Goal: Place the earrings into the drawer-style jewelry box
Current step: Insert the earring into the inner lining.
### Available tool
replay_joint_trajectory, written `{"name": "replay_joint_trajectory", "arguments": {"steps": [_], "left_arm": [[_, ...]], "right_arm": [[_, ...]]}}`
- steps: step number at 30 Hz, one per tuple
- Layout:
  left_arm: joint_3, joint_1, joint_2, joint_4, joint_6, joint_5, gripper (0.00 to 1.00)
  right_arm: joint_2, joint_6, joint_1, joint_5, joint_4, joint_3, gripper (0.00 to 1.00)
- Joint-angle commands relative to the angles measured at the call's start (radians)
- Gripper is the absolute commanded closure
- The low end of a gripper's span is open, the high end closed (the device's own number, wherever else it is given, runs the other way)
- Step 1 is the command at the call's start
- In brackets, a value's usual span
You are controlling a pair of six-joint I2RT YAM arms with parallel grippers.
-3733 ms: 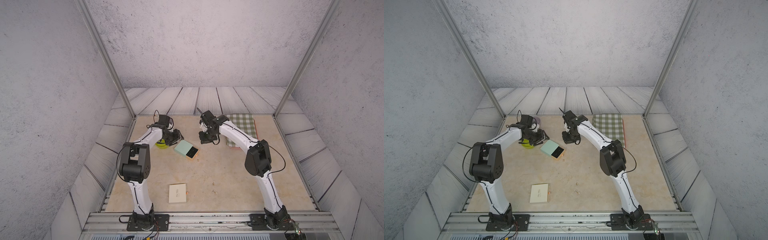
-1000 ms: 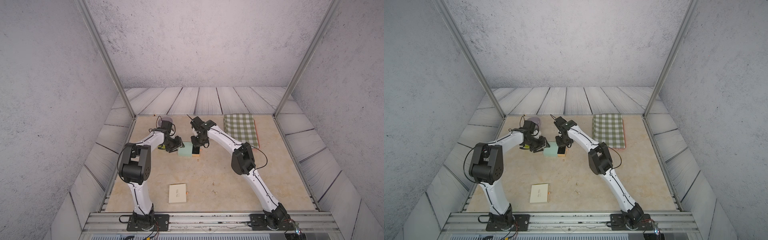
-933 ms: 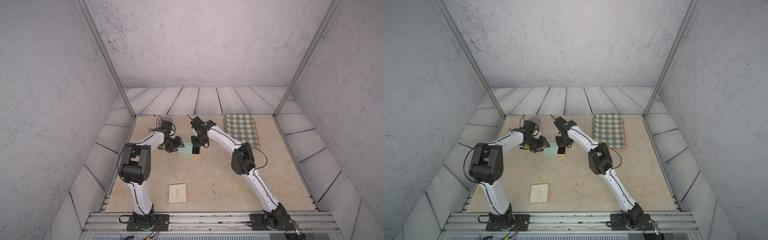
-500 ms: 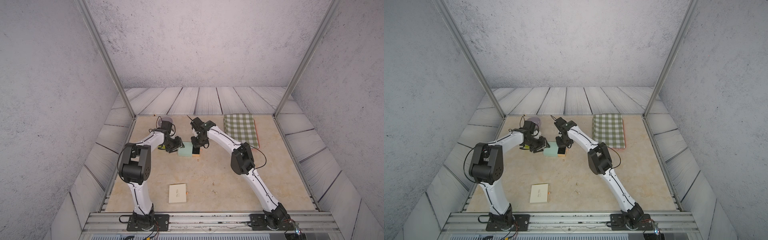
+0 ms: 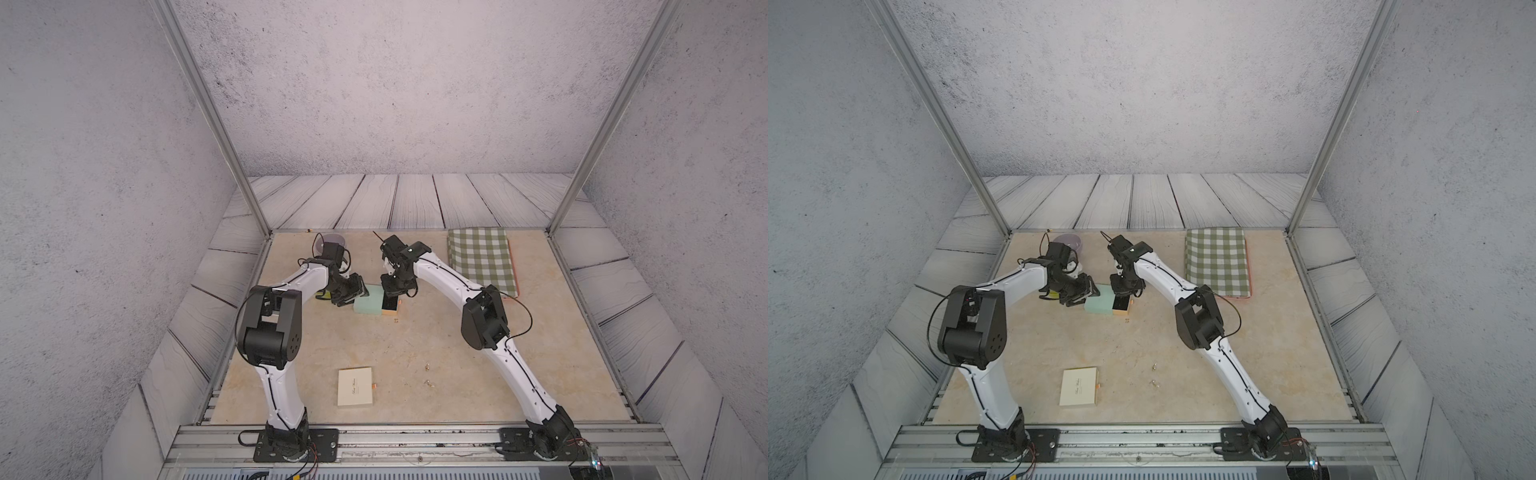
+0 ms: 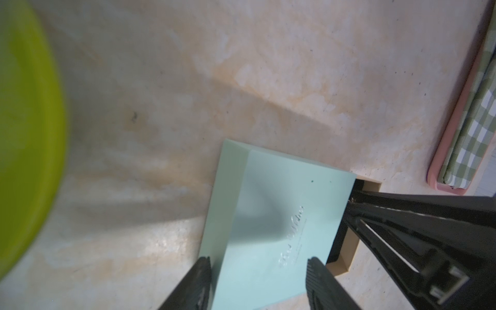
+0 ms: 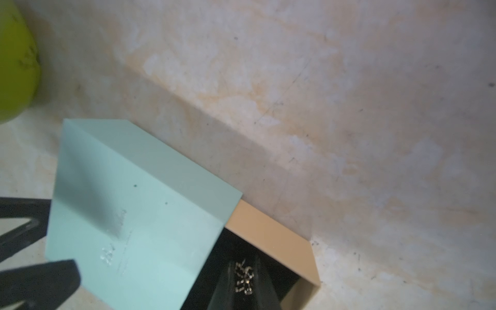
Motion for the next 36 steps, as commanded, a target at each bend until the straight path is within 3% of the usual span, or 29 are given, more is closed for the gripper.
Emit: {"name": "replay_joint_trajectory", "arguments": {"steps": [1,19,36], "left_arm": [[-0.02,-0.008,-0.014,0.006,0.008,0.015,0.4],[-0.025,-0.017,-0.014,0.01,0.002,0.018,0.4],[-0.028,-0.017,-0.023,0.009,0.007,0.015,0.4]], "right_arm": [[0.009,0.016,0.01,-0.028,-0.036,0.019,0.87],[0.041,0.044,0.011,-0.075,-0.043,0.022,0.87],[0.042,0.036,0.002,0.064,-0.082,0.039,0.87]]}}
